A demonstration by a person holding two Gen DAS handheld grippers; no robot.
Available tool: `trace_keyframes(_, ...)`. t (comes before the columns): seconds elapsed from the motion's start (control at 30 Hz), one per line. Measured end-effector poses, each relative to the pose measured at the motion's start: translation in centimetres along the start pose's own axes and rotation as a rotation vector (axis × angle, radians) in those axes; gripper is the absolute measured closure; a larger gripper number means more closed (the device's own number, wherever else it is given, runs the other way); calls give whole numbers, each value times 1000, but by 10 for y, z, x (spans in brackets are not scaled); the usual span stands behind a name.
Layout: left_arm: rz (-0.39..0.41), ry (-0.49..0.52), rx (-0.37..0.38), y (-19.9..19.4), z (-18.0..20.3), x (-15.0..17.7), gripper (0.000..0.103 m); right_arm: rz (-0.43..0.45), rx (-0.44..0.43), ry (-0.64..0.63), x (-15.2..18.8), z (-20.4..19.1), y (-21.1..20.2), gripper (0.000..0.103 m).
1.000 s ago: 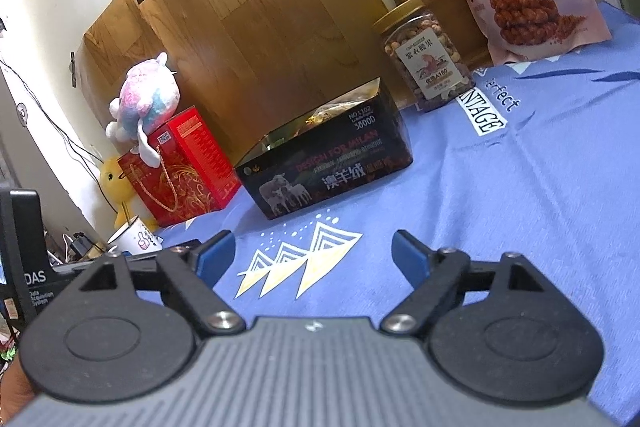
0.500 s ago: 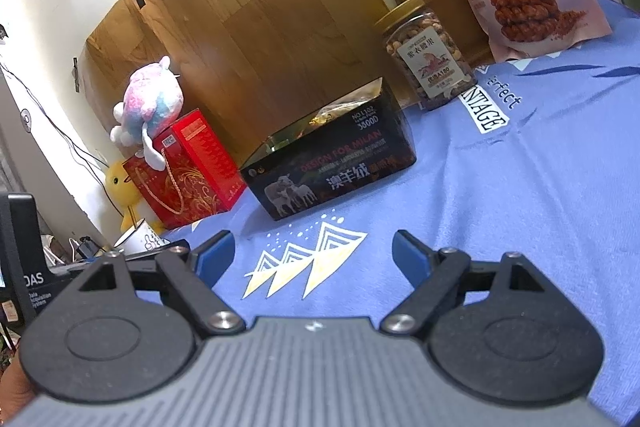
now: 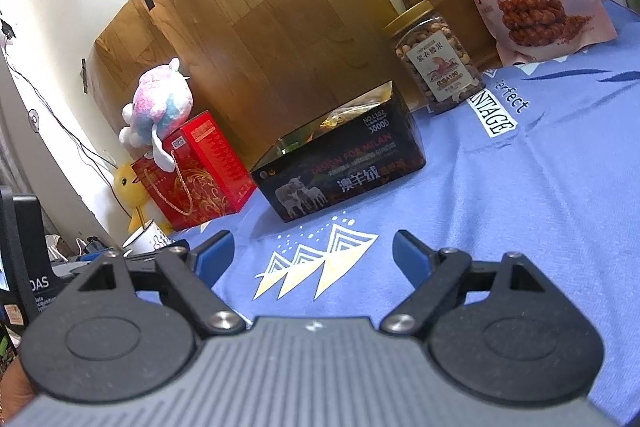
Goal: Organize snacks
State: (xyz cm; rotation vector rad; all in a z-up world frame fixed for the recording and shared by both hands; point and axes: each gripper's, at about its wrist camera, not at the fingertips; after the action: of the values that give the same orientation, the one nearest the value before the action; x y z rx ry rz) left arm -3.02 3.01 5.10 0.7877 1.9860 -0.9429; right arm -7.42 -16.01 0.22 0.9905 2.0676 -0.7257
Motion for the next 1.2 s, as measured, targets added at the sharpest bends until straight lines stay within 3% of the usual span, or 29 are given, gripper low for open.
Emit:
trace_keyframes(0.53,-2,18,-28,1,-3,2,0,-4,-5,5,0,2,0,14)
trace_keyframes(1.2,76,45,-110,-4,-7,-4,0,-15,-24,-9,-1,-3,2,14)
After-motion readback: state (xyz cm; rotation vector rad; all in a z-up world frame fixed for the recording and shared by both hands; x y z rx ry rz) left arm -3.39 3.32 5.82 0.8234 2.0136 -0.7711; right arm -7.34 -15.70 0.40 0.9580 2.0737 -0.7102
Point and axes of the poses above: each gripper's, at about its wrist camera, not at the fingertips, and y roughly the way its jaws point, z to its right, x to its underside, and after that the axes turned 13 degrees about -x, right-handed
